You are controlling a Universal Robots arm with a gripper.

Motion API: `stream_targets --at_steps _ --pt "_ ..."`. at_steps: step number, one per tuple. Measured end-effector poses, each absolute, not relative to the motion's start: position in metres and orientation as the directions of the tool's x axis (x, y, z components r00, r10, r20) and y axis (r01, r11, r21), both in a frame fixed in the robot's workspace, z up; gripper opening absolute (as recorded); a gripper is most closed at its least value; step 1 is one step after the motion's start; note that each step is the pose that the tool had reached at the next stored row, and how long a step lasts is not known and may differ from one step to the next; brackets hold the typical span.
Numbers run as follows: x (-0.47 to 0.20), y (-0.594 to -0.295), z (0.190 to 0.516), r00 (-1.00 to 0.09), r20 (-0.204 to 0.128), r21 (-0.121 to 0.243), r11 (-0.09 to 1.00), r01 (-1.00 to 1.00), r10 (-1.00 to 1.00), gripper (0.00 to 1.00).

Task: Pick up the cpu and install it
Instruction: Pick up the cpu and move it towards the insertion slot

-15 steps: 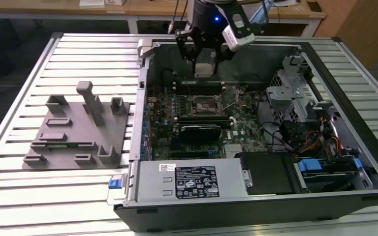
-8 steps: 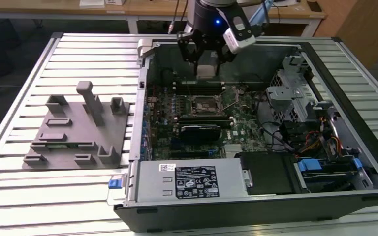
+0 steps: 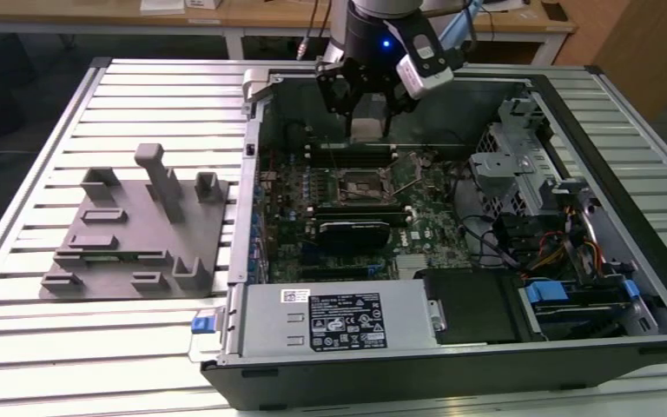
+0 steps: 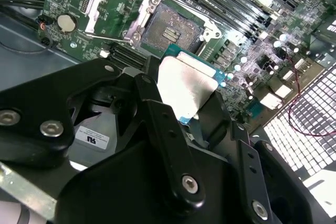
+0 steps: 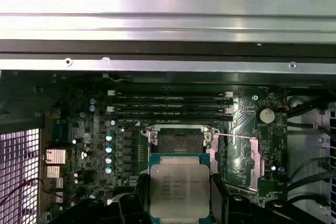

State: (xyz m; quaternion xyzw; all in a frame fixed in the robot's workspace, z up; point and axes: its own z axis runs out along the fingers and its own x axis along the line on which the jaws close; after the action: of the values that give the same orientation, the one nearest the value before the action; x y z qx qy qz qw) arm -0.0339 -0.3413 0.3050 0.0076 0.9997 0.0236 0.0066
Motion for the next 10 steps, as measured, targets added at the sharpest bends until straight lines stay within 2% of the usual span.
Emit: stream_targets --at_steps 10 --pt "-0.033 -0.34 0.293 -1.0 -0.013 0.047 0.999 0.015 0.015 0.54"
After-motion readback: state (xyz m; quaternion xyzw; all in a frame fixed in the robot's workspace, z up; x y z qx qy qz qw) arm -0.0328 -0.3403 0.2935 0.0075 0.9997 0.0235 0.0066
